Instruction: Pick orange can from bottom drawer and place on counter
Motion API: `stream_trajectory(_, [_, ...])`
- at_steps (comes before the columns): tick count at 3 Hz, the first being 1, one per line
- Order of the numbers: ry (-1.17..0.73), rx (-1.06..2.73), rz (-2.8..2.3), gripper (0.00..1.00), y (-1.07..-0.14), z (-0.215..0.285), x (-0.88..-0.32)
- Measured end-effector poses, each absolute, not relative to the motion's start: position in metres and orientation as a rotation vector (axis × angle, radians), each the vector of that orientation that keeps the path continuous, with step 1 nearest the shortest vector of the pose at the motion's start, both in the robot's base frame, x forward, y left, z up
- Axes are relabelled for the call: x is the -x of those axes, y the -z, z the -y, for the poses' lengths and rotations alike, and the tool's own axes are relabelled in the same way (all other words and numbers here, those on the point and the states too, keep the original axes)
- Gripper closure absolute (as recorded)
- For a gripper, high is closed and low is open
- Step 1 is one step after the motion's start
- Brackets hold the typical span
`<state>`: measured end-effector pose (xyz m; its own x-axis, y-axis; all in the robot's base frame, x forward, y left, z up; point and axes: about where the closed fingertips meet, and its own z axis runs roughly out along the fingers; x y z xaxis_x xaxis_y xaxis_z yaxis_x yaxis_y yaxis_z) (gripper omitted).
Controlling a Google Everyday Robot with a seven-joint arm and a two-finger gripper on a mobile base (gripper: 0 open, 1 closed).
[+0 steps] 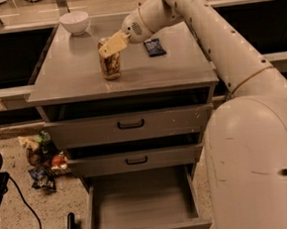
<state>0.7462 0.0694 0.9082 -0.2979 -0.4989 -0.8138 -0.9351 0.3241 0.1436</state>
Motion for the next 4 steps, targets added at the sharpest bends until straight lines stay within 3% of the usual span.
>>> stream_trajectory(2, [-0.806,1.228,-1.932,0.11,-0.9131,-0.0609,-0.7456])
stream_trajectory(3, [-0.789,1.221,-1.930,0.00,-0.9178,-0.0587,-0.7447])
stream_trajectory(4, [-0.787,1.219,-1.929,0.00,-0.9185,-0.0585,-0.7446])
